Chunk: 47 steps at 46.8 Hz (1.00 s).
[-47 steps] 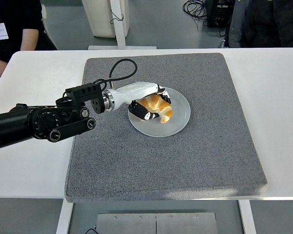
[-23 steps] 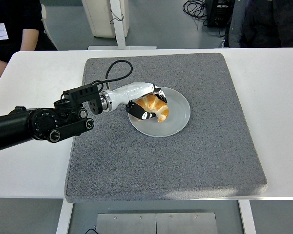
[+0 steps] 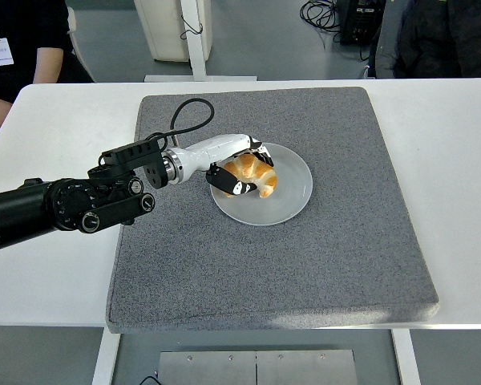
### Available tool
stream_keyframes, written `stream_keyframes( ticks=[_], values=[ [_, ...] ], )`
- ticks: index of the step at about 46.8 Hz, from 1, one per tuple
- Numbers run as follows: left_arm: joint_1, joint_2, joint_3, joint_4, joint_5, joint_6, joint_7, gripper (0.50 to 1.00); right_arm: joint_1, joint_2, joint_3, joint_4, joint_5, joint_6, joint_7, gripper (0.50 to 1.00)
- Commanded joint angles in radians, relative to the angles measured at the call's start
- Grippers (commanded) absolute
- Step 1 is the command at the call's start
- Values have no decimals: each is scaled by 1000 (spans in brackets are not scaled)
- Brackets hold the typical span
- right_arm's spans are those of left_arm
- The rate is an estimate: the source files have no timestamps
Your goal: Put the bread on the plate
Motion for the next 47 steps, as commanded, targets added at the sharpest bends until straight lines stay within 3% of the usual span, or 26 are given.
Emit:
stream_keyframes(
  ticks=[1,14,27,36,47],
  values=[
    [0,1,2,0,-18,-2,-1,537,0,0,0,0,0,0,0,1000],
    [2,-1,1,0,-21,-2,1,689,0,0,0,0,0,0,0,1000],
    [2,-1,-1,0,-23,-4,1,804,0,0,0,0,0,0,0,1000],
    [2,-1,-1,0,-64,-4,1,866,0,0,0,0,0,0,0,1000],
    [-3,4,-10,0,-84,-7,-1,892,0,0,0,0,0,0,0,1000]
  ],
)
